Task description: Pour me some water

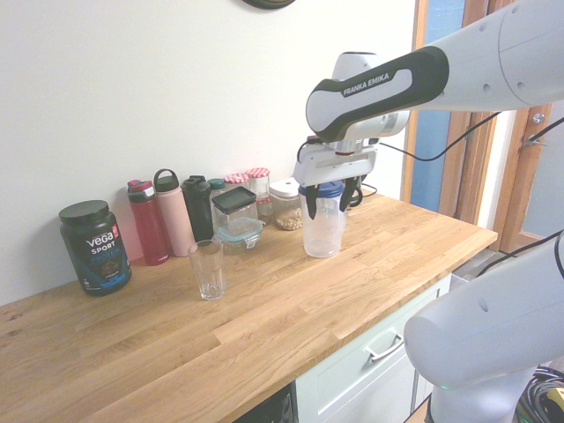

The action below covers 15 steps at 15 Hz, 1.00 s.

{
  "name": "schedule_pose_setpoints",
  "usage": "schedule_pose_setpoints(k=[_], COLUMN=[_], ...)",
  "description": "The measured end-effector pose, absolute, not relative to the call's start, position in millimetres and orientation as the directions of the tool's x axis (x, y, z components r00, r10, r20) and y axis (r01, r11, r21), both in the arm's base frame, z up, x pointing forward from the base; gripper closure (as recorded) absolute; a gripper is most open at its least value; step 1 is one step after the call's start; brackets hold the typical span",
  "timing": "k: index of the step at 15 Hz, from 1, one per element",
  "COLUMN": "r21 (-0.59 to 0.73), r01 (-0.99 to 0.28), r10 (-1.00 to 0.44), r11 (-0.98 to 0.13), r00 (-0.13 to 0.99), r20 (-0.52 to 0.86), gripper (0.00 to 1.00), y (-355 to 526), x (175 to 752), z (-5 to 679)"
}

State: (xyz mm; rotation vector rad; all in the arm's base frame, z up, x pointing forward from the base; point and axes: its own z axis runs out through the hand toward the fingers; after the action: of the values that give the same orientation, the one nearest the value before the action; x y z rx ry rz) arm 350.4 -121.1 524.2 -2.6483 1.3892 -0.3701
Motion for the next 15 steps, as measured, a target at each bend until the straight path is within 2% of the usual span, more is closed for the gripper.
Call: schedule_pose_setpoints(k=[4, 8, 9, 15], r21=[-0.269, -0.257, -0.252, -0.247], r01=[-0.786, -0.769, -0.769, -0.753], r10=[-0.830, -0.809, -0.807, -0.789], r11=[-0.556, -0.585, -0.587, -0.610], r00=[0.514, 0.528, 0.531, 0.547], r20=[0.217, 0.259, 0.258, 0.281], gripper=[0.00, 0.00, 1.00, 1.00], y=[-165.8, -181.6, -183.4, -186.0], x=[347.6, 378.2, 385.6, 415.2], z=[523.1, 489.2, 479.8, 460.7])
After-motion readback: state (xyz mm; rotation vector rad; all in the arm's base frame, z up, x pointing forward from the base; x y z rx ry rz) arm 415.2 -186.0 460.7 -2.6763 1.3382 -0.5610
